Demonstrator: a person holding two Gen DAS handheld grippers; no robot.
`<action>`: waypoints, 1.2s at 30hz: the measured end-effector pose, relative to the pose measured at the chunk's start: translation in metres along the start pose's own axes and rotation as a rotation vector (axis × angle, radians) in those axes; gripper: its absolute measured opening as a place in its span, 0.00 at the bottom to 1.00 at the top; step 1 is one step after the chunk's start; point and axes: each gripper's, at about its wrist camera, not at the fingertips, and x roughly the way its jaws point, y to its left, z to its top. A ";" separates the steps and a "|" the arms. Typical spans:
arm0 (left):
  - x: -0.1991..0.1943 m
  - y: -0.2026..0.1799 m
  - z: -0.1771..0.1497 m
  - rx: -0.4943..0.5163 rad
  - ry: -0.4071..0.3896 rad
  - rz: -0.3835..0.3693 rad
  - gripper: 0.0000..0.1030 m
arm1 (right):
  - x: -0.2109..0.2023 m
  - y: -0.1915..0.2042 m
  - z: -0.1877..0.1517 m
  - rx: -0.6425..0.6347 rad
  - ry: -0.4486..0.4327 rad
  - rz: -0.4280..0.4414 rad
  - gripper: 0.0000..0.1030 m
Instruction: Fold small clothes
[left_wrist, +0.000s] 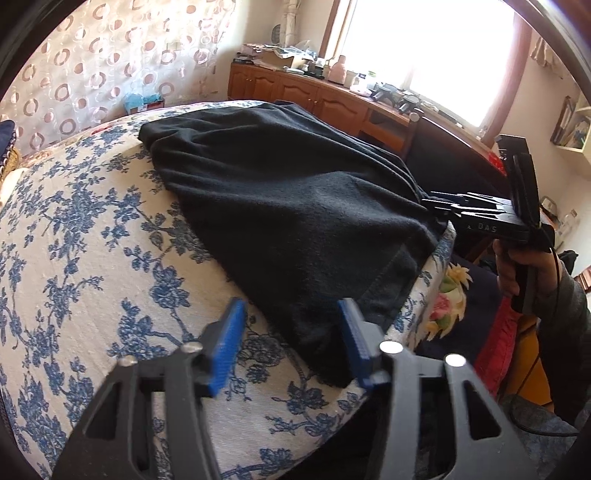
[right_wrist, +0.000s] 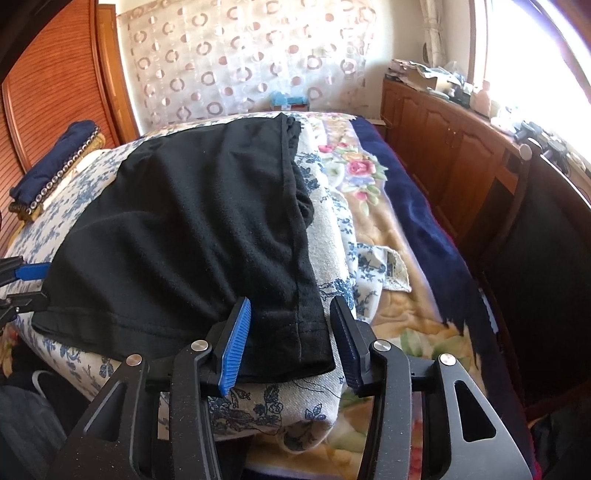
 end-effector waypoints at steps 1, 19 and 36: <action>0.000 0.000 0.000 0.001 0.000 -0.006 0.39 | 0.000 0.002 0.000 -0.004 0.000 0.009 0.43; -0.089 -0.005 0.064 0.032 -0.266 -0.050 0.00 | -0.069 0.013 0.037 0.011 -0.255 0.196 0.04; -0.214 0.078 0.200 -0.015 -0.560 0.127 0.00 | -0.161 0.082 0.203 -0.192 -0.594 0.225 0.03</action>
